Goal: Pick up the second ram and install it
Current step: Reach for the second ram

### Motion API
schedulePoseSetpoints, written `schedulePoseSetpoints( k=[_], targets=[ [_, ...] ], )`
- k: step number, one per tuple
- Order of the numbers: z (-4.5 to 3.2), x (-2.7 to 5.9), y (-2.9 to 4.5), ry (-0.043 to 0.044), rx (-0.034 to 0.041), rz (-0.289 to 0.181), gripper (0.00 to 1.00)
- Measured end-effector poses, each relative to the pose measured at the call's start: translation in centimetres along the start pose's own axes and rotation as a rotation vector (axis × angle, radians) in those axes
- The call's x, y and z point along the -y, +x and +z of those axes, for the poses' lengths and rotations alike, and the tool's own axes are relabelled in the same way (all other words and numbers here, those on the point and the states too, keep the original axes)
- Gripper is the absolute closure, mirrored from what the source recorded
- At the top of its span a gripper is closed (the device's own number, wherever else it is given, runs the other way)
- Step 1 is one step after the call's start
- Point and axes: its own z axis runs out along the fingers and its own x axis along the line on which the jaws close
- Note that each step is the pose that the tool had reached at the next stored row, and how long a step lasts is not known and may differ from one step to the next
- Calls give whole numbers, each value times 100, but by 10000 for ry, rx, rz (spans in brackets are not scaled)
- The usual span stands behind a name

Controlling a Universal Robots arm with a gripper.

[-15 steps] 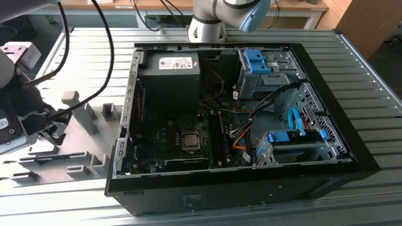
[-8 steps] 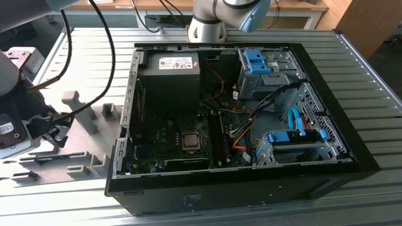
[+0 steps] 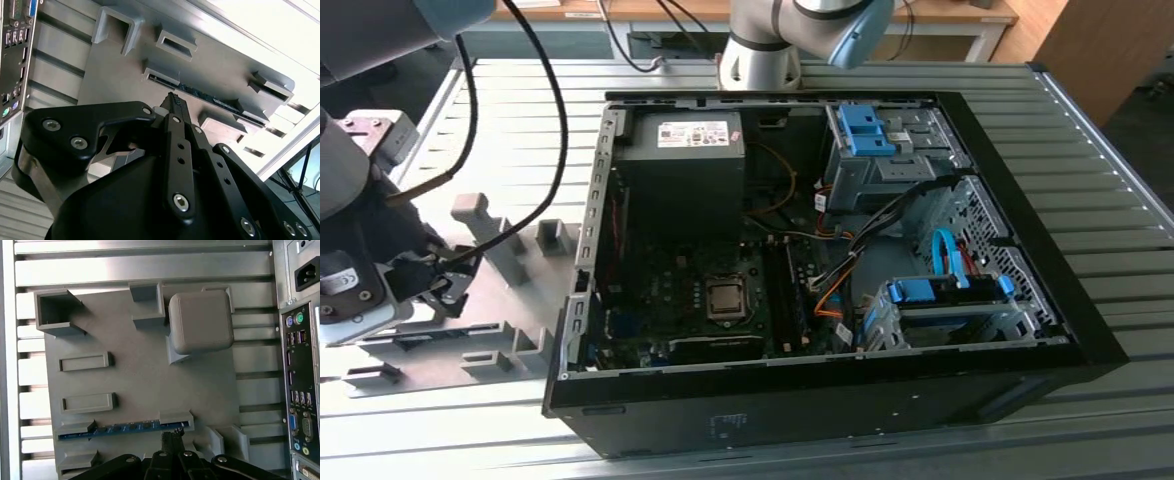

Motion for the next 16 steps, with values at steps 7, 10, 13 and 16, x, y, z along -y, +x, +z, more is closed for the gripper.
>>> schedulePoseSetpoints(
  k=[7, 10, 13, 16],
  targets=[
    [72, 4, 2, 1, -1, 0, 89],
    [102, 6, 3, 1, 0, 0, 89],
    [131, 8, 3, 0, 0, 0, 89],
    [160, 10, 4, 1, -1, 0, 89]
  ],
)
